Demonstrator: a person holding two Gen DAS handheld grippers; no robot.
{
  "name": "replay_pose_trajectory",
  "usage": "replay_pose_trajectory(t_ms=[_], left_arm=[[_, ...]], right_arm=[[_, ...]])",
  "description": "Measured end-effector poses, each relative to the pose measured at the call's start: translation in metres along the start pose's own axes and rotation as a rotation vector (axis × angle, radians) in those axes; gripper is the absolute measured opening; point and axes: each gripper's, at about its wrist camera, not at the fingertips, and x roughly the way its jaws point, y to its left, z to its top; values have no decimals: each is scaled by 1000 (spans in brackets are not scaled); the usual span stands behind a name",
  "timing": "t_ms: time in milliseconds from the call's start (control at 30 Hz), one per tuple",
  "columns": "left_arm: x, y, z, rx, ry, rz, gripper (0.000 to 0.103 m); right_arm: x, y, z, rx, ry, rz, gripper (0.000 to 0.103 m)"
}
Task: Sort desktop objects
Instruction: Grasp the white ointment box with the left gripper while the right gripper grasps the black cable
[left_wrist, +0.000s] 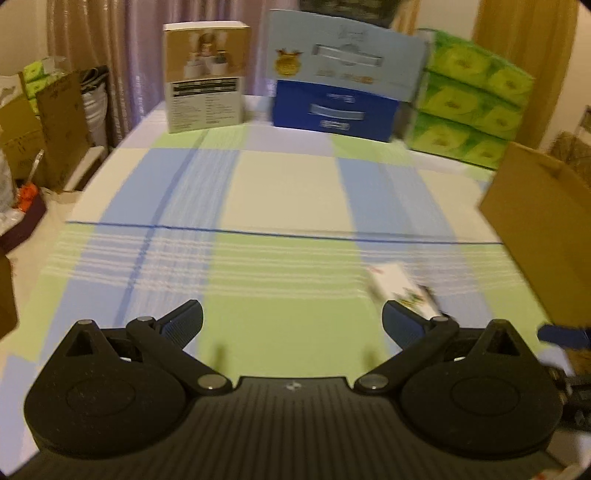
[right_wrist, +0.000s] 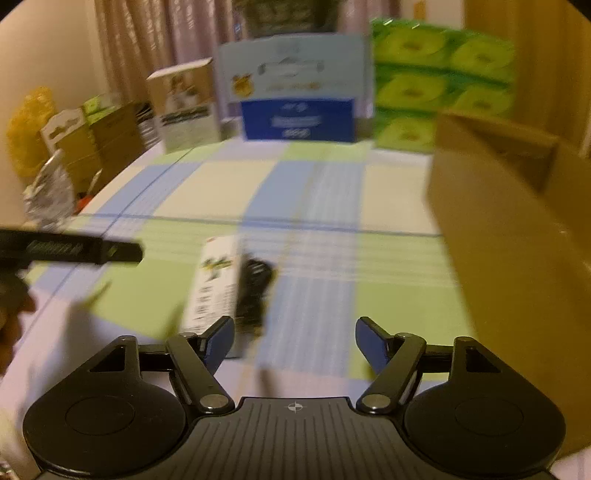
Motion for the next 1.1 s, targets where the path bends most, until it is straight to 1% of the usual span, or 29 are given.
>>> replay_pose_trajectory(t_ms=[133,233,367,467,567,667,733,767,800,867,933,1033,1100], left_arm=[[-6,-33,-12,45,-10,-51,101],[3,-52,-18,73,2,-64,98],[20,-67,-21,89,32,-61,93],[28,-70,-22,99,55,-57,93],[31,-65,-24,104,71,-51,94],[29,-56,-24,104,70,-11,95],[25,-52,-22,95,66,13,93],[24,-51,-22,88,65,5,93],[23,-54,-22,87,66,-25,93],[24,-63,-25,114,78,-68,93],[25,-74,-29,155,71,-83,94],[29,-80,-30,170,89,-81,93],[30,-80,-30,159,91,-88,93]], right_arm=[[2,-19,-2,64,5,3,72],[8,-29,-4,111,41,7,73],[14,-30,-4,109,46,-7,74],[15,-31,-5,104,41,-24,77],[19,-32,-5,106,41,-38,80],[19,-33,-3,127,32,-44,82],[17,-34,-2,141,12,-42,83],[15,-35,-1,152,2,-44,84],[15,-36,-1,163,-4,-43,85],[15,-41,0,201,-10,-35,88],[15,-47,0,249,-4,-27,91],[16,-49,0,265,4,-31,92],[16,-49,0,268,-1,-22,92]])
